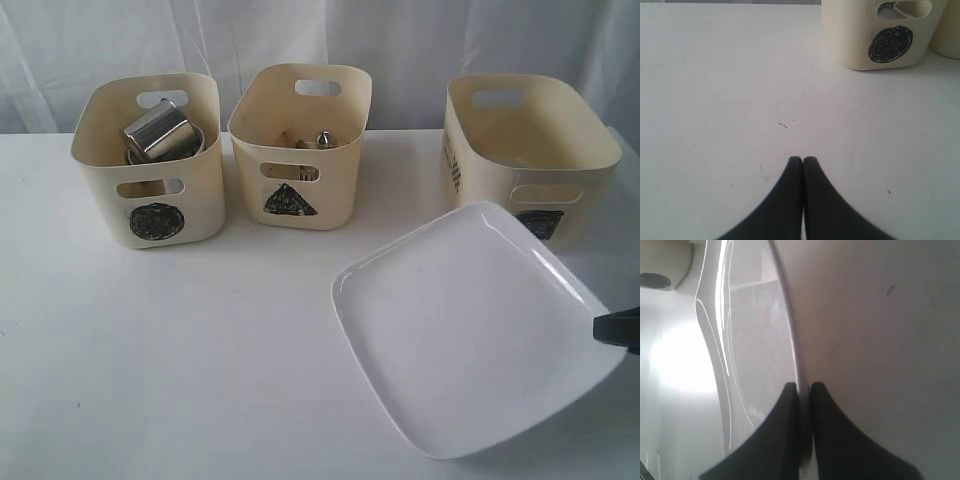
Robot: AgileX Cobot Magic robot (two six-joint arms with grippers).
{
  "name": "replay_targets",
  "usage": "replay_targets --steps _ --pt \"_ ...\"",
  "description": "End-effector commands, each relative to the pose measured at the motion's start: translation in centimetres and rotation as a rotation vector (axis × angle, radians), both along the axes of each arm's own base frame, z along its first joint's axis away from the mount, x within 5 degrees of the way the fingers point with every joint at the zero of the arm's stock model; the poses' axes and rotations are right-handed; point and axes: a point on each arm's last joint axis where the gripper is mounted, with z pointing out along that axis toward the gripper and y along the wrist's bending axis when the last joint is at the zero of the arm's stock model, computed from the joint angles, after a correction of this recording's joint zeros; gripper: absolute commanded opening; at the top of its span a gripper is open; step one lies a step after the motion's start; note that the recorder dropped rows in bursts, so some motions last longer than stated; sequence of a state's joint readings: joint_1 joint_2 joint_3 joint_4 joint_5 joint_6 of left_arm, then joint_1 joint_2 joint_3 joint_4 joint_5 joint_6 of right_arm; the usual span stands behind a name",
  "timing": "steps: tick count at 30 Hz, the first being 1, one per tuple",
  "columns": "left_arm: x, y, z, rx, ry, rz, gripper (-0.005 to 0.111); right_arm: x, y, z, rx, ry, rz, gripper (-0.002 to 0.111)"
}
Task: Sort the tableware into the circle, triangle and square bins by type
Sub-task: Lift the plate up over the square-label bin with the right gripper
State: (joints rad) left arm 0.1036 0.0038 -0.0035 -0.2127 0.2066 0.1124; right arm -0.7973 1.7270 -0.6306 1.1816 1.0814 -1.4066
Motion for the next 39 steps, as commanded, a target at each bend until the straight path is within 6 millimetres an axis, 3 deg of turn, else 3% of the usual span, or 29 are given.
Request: replay_targets --steps 1,9,17,30,39 --pt "0.0 0.0 -0.1 -0.003 -0.002 -0.006 0.0 0.0 0.4 0.3 0.054 -0.022 0.016 0.0" --pt "0.0 0.0 -0.1 -0.003 -0.002 -0.006 0.0 0.5 0.9 1.0 0.152 -0.072 0.004 0.0" --pt "0.0 0.0 -0.1 -0.003 -0.002 -0.006 0.0 2.7 2.5 1.9 0.201 -0.108 -0.003 0.0" --pt "0.0 0.0 -0.1 -0.003 -0.002 -0.006 0.0 4.9 1.2 6.3 0.227 -0.206 -0.116 0.0" --pt "0.0 0.0 -0.1 -0.003 -0.002 -0.006 0.0 6.7 -0.3 11.7 0.249 -0.407 -0.217 0.0"
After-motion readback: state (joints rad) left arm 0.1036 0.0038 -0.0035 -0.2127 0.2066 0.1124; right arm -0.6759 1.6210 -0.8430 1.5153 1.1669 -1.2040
